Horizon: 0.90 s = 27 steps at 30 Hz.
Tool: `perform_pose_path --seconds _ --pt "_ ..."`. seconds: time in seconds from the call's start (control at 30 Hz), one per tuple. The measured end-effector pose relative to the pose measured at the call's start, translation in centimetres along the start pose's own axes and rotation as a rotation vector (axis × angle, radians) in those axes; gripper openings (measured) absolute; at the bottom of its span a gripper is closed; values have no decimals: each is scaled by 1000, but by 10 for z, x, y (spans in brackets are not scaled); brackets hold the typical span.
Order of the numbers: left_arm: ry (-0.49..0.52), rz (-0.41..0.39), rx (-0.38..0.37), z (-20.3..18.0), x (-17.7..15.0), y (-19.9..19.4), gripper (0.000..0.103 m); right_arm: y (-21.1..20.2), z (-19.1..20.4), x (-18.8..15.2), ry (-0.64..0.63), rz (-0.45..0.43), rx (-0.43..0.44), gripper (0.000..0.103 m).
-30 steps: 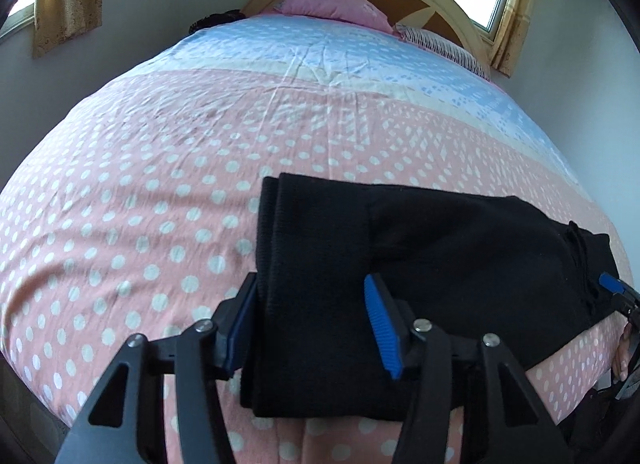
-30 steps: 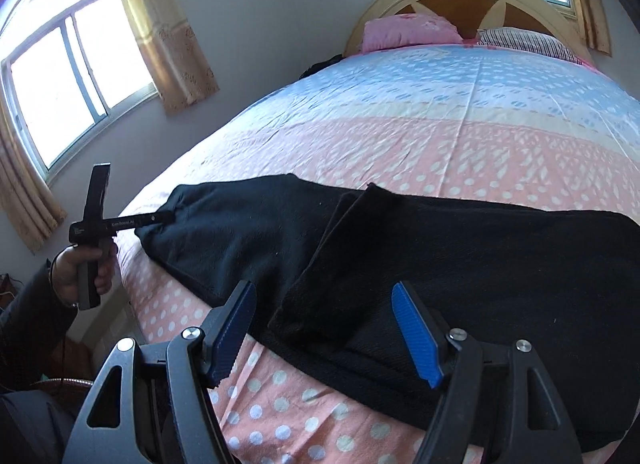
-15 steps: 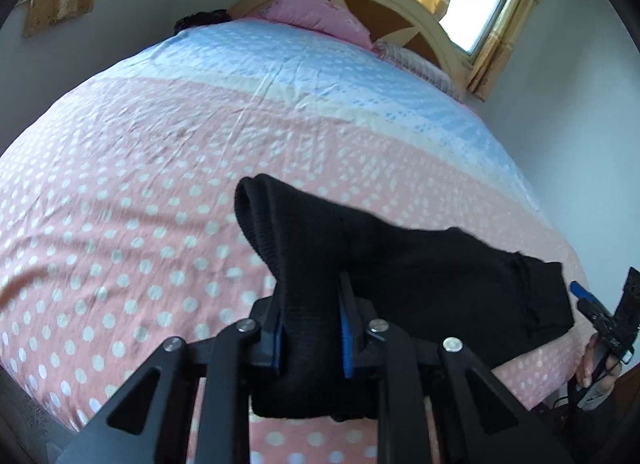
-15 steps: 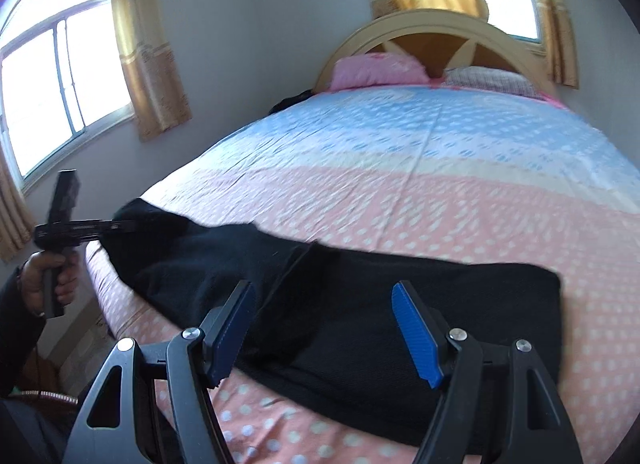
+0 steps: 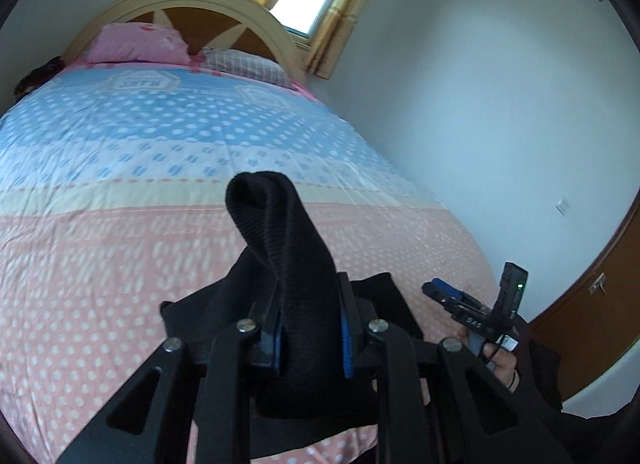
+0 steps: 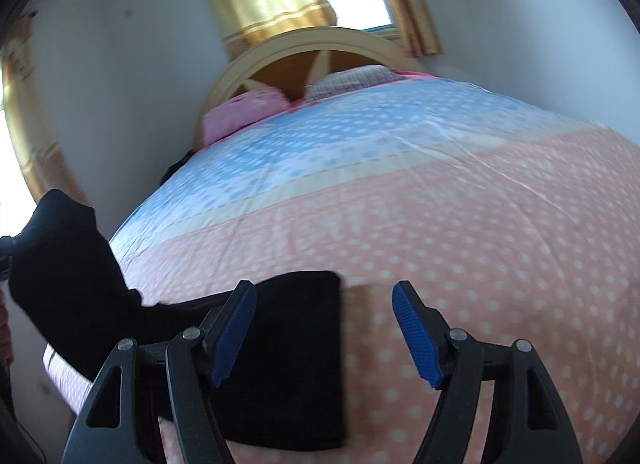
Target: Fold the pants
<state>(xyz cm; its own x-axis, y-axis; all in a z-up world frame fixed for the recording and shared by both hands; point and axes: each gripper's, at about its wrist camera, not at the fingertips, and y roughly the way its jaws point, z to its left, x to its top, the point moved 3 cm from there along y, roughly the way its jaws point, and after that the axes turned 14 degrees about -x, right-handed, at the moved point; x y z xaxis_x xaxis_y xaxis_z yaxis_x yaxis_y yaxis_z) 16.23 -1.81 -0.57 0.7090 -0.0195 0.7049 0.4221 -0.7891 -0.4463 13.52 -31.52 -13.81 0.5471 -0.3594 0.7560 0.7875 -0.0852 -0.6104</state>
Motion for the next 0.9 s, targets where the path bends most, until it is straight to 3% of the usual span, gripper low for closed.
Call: perform_pose_path --seconds 0.13,0.27,0.57,0.63,0.7,0.77,0.9 --pt "40 82 -34 -29 9 59 22 7 -27 1 94 12 -47 72" --pt "47 149 -28 -34 2 112 21 8 -26 0 91 11 -46 72" --pt "95 311 43 -43 -46 201 25 20 -25 -6 103 48 1 72" --pt "121 329 45 -52 -51 206 28 22 -26 -6 117 55 23 72" --pt "154 328 45 -64 -51 205 39 22 -28 -6 130 56 38 72" --pt "197 302 34 -76 -50 198 51 21 -30 -6 141 52 40 72" --pt "254 232 73 -81 -44 172 60 10 -23 -1 140 53 96 72"
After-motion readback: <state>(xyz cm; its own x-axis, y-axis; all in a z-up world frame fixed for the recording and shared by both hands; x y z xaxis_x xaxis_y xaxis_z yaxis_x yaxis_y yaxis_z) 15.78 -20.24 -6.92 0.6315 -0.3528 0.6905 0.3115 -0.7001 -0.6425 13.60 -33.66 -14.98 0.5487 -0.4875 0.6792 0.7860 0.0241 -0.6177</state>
